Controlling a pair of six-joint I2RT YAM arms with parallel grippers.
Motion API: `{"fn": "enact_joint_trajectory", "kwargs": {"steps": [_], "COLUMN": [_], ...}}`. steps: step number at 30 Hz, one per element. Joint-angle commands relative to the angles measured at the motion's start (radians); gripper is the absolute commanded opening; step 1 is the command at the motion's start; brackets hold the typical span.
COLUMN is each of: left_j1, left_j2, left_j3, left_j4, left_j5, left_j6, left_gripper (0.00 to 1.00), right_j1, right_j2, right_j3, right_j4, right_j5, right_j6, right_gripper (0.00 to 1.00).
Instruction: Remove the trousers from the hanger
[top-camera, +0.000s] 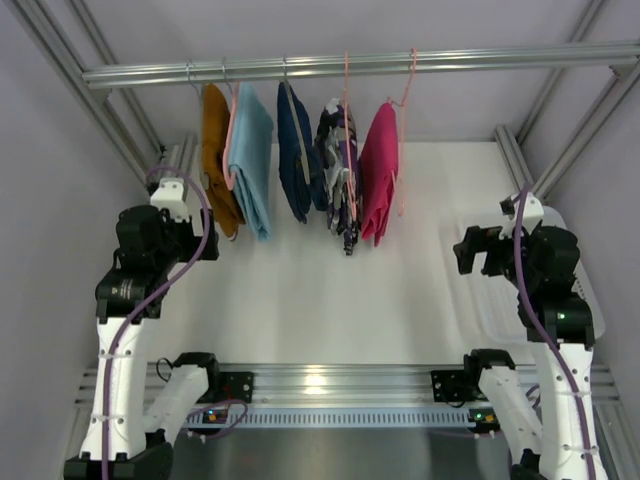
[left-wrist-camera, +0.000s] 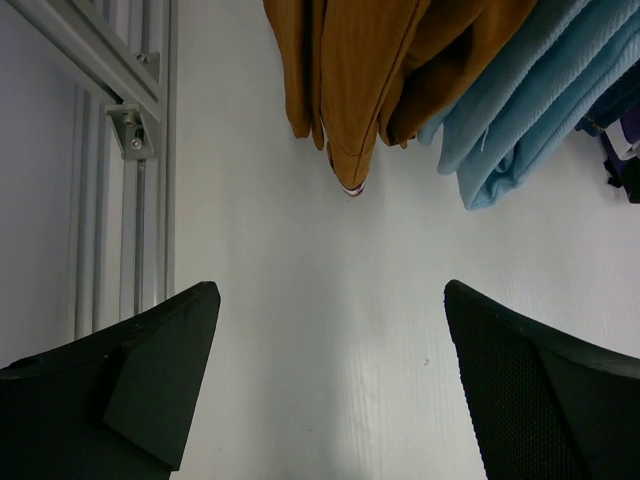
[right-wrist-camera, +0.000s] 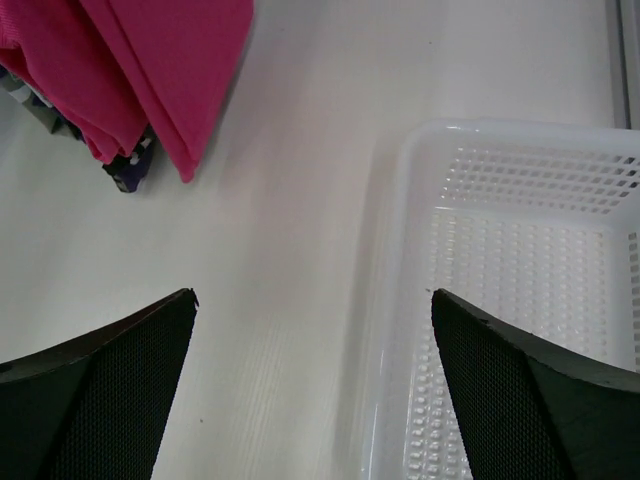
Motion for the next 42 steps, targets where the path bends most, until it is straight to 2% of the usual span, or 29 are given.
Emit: {"fn": "enact_joint_trajectory", "kwargs": {"steps": [1, 6, 12, 17, 19, 20, 22, 24, 25, 26, 27, 28, 29, 31, 32, 33, 34, 35, 36, 38, 42], "left_j1": [0.004, 0.004, 0.004, 0.004, 0.004, 0.004, 0.004, 0.004, 0.004, 0.004, 0.004, 0.004, 0.004, 0.004, 0.004, 0.004, 0.004, 0.004, 0.004, 0.004, 0.004], "left_j2": [-0.011, 0.009, 0.078, 0.006, -0.078, -0.106, -0.103, -0.059, -0.019, -0.006, -0.003, -0.015, -0.019, 0.012, 0.033, 0.072, 0.084, 0.09, 0.096, 0.104, 0.161], "left_j3": [0.019, 0.033, 0.102, 0.073, 0.0, -0.014, 0.023, 0.074, 0.097, 0.129, 0.136, 0.145, 0.154, 0.191, 0.215, 0.261, 0.295, 0.295, 0.321, 0.349, 0.435], "left_j4": [0.029, -0.008, -0.108, -0.092, 0.008, 0.056, 0.044, -0.032, -0.054, -0.065, -0.065, -0.043, -0.039, -0.078, -0.103, -0.123, -0.144, -0.144, -0.14, -0.119, -0.123], "left_j5": [-0.014, -0.231, -0.397, -0.183, -0.166, -0.163, -0.09, -0.092, -0.109, -0.147, -0.157, -0.146, -0.132, -0.085, -0.056, 0.025, 0.089, 0.09, 0.139, 0.15, 0.153], "left_j6": [0.027, -0.004, -0.084, 0.014, 0.004, -0.004, 0.017, 0.011, 0.002, -0.004, -0.004, -0.004, -0.005, -0.004, 0.005, 0.014, 0.031, 0.037, 0.047, 0.048, 0.045], "left_gripper": [0.99, 0.99, 0.99, 0.99, 0.99, 0.99, 0.99, 0.99, 0.99, 0.99, 0.99, 0.99, 0.99, 0.99, 0.99, 0.99, 0.99, 0.99, 0.99, 0.99, 0.99], "right_j1": [-0.01, -0.02, -0.051, -0.051, -0.051, -0.051, -0.054, -0.077, -0.086, -0.095, -0.114, -0.126, -0.126, -0.131, -0.131, -0.131, -0.125, -0.125, -0.109, -0.074, -0.007], "right_j2": [0.035, 0.061, 0.116, 0.206, 0.275, 0.303, 0.373, 0.406, 0.433, 0.443, 0.452, 0.467, 0.478, 0.524, 0.539, 0.571, 0.588, 0.604, 0.636, 0.665, 0.751], "right_j3": [0.044, 0.094, 0.127, 0.225, 0.287, 0.367, 0.437, 0.497, 0.511, 0.523, 0.52, 0.5, 0.487, 0.451, 0.404, 0.376, 0.32, 0.292, 0.275, 0.275, 0.311], "right_j4": [0.032, 0.013, 0.013, 0.041, 0.029, 0.013, -0.002, 0.022, 0.041, 0.106, 0.157, 0.276, 0.336, 0.468, 0.618, 0.712, 0.943, 0.946, 1.161, 1.254, 1.301], "right_j5": [-0.045, -0.06, -0.155, -0.125, -0.124, -0.146, -0.257, -0.36, -0.485, -0.549, -0.595, -0.696, -0.741, -0.842, -0.865, -0.885, -0.92, -0.933, -0.938, -0.931, -0.901], "right_j6": [0.004, 0.034, 0.131, 0.203, 0.218, 0.205, 0.142, 0.154, 0.172, 0.204, 0.305, 0.421, 0.423, 0.611, 0.675, 0.826, 1.005, 1.007, 1.159, 1.231, 1.254], "right_gripper": [0.99, 1.0, 0.99, 1.0, 0.99, 1.0, 0.99, 1.0, 0.99, 1.0, 0.99, 1.0, 1.0, 0.99, 0.99, 0.97, 0.94, 0.94, 0.91, 0.9, 0.87]}}
